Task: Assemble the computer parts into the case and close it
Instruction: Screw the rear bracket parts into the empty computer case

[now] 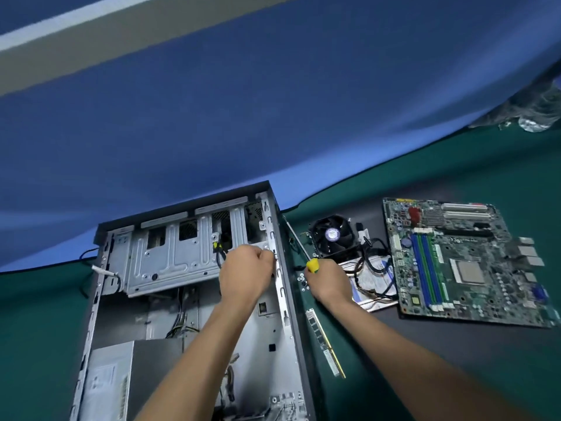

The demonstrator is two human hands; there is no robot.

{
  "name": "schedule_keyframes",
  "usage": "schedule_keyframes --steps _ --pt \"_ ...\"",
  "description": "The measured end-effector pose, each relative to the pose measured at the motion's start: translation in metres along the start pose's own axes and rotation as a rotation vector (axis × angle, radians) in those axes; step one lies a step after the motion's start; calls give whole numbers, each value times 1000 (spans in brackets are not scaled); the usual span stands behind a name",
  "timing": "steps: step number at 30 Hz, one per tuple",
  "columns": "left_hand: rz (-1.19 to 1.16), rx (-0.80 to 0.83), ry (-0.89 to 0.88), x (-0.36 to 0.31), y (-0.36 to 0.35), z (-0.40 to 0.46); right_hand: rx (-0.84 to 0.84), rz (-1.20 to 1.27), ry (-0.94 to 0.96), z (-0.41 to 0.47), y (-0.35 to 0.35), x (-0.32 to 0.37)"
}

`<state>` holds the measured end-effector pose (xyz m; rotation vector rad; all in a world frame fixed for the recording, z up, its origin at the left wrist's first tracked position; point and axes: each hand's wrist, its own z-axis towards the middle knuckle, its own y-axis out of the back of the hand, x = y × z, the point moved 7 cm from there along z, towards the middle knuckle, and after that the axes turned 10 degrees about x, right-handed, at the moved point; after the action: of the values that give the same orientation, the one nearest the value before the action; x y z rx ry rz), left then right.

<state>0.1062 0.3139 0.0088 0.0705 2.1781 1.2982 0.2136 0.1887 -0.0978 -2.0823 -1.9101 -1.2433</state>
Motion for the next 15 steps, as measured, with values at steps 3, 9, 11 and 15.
schedule_keyframes --steps 3,9,11,15 --pt "-11 -6 32 2 -1 2 -67 -64 -40 7 -6 3" --pt "-42 -38 21 4 -3 1 -108 -167 -104 17 -14 4" --pt "-41 -44 15 3 -3 1 -109 -197 -119 18 -14 5" --pt "-61 -53 6 4 -4 1 -122 -246 -144 19 -15 4"
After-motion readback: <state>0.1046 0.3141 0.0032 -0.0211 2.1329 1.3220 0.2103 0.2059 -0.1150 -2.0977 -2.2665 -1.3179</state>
